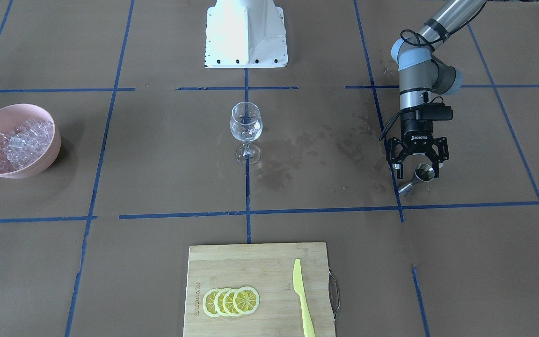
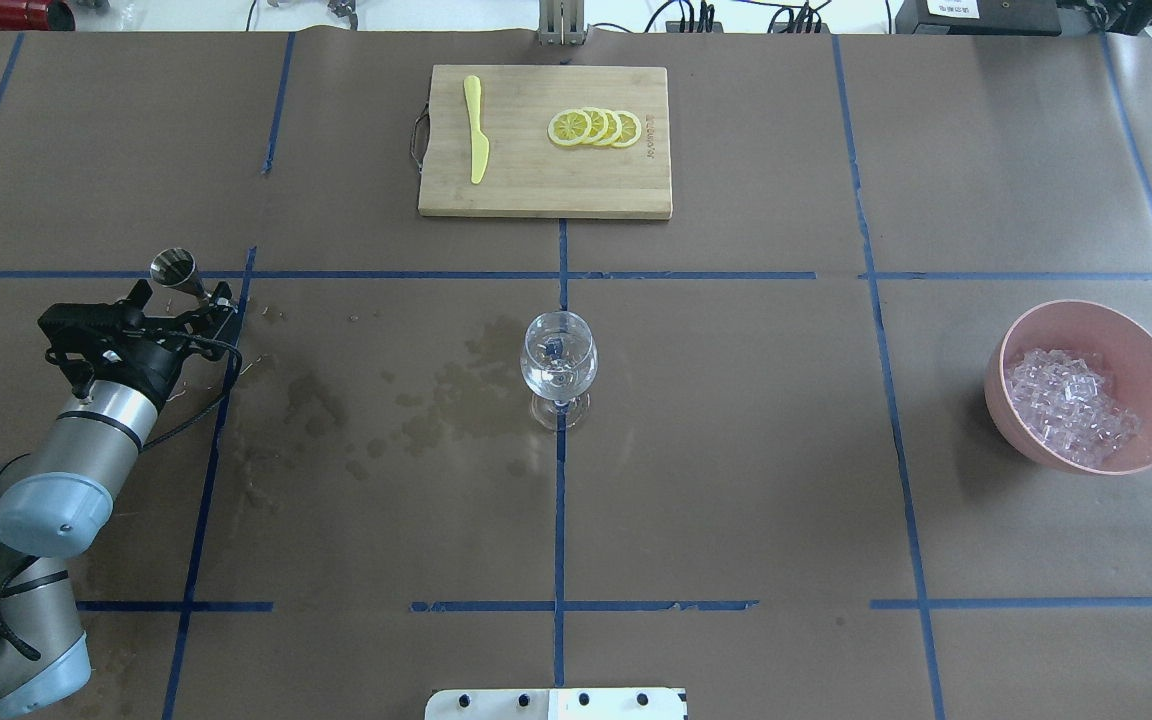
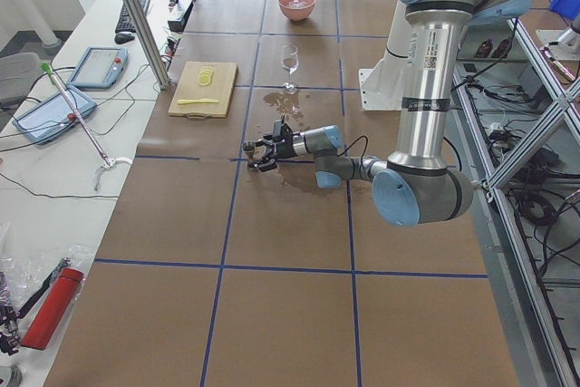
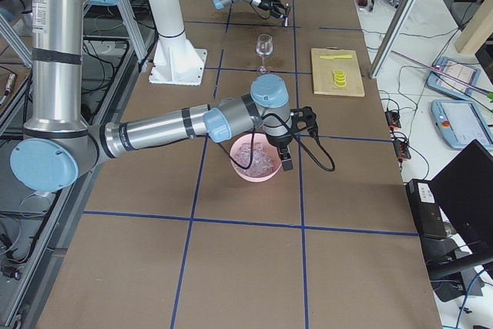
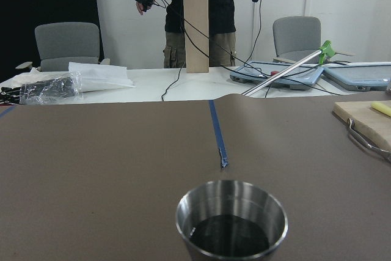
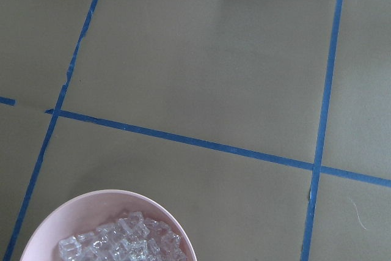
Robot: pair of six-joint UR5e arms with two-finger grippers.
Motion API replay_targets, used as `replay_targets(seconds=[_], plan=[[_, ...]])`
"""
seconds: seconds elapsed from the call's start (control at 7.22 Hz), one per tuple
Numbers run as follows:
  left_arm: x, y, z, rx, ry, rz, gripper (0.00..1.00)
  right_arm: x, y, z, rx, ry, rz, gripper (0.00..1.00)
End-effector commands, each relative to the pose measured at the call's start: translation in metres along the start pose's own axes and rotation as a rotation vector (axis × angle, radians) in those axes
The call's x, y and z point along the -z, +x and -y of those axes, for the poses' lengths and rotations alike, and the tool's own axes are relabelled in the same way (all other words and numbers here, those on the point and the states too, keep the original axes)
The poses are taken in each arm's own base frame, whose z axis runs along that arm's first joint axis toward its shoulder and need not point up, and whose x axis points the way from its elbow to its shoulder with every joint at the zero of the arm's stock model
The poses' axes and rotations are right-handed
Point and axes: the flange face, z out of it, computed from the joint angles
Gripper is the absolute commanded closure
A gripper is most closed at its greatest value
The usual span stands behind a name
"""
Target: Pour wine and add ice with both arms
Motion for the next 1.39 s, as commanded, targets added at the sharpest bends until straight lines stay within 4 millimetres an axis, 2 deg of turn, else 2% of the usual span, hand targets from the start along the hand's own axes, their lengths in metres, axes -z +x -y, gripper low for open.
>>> replay_targets(seconds=[0.0, 0.28, 0.42, 1.11, 1.25], plan=[[-0.0039, -0.0022, -0.0093, -0.013, -0.009, 0.009, 0.03, 0.0003, -0.0003, 0.0001, 0.001, 0.001, 0.000, 0.00], [-0.0035, 0.0040, -0.0086, -0.007, -0.009, 0.001, 0.43, 0.0006, -0.0008, 0.0008, 0.002, 0.002, 0.000, 0.00], [-0.0036, 0.0049, -0.0083, -0.006, -0.009, 0.000, 0.49, 0.0006, -0.0008, 0.0008, 0.002, 0.002, 0.000, 0.00], [-0.0021, 0.0045, -0.0064, 0.009, -0.001, -0.012, 0.51, 0.0006, -0.0008, 0.0008, 0.002, 0.002, 0.000, 0.00], [-0.0020, 0.0045, -0.0063, 0.010, -0.001, -0.013, 0.60, 0.0006, -0.0008, 0.0008, 0.002, 0.002, 0.000, 0.00]])
